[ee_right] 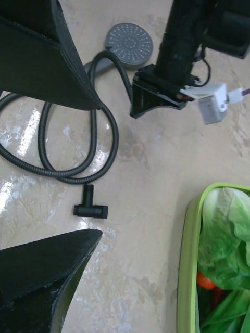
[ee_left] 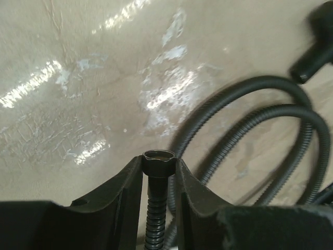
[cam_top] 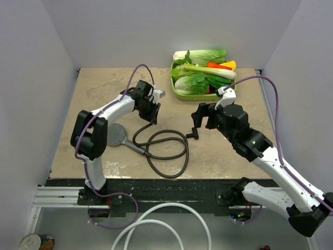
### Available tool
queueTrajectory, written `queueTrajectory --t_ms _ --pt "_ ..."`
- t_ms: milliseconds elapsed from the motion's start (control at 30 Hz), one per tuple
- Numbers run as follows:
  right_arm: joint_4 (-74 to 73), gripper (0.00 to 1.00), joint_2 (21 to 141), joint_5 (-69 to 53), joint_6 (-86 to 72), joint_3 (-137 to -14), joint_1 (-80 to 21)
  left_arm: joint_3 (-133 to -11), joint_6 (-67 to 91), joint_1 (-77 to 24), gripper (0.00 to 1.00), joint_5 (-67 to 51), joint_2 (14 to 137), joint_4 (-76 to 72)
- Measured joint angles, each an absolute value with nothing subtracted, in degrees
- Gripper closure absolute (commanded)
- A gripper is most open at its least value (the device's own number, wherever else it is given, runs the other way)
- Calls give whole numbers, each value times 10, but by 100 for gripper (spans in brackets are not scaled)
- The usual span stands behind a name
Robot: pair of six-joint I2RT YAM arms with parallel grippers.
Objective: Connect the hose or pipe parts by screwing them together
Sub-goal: Place the pipeline at the center of the board.
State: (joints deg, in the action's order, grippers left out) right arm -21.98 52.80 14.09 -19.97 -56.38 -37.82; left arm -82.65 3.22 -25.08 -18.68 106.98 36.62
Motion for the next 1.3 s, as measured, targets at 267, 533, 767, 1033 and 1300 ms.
queueTrajectory --t_ms 267,533,767,1033,1300 --pt "-241 1 534 174 -229 -571 -366 -805 -19 -263 100 -146 1129 341" --pt "-250 1 605 168 -265 -570 -362 -803 -53 -275 92 -157 1150 284" --pt "-242 1 600 155 -279 -548 -362 -791 -74 -277 50 -159 1150 257" --pt "-230 1 596 156 -282 -525 -362 -782 -97 -284 8 -153 1116 249" --pt "-226 2 610 156 -289 -513 -358 -752 -102 -285 14 -136 1034 248"
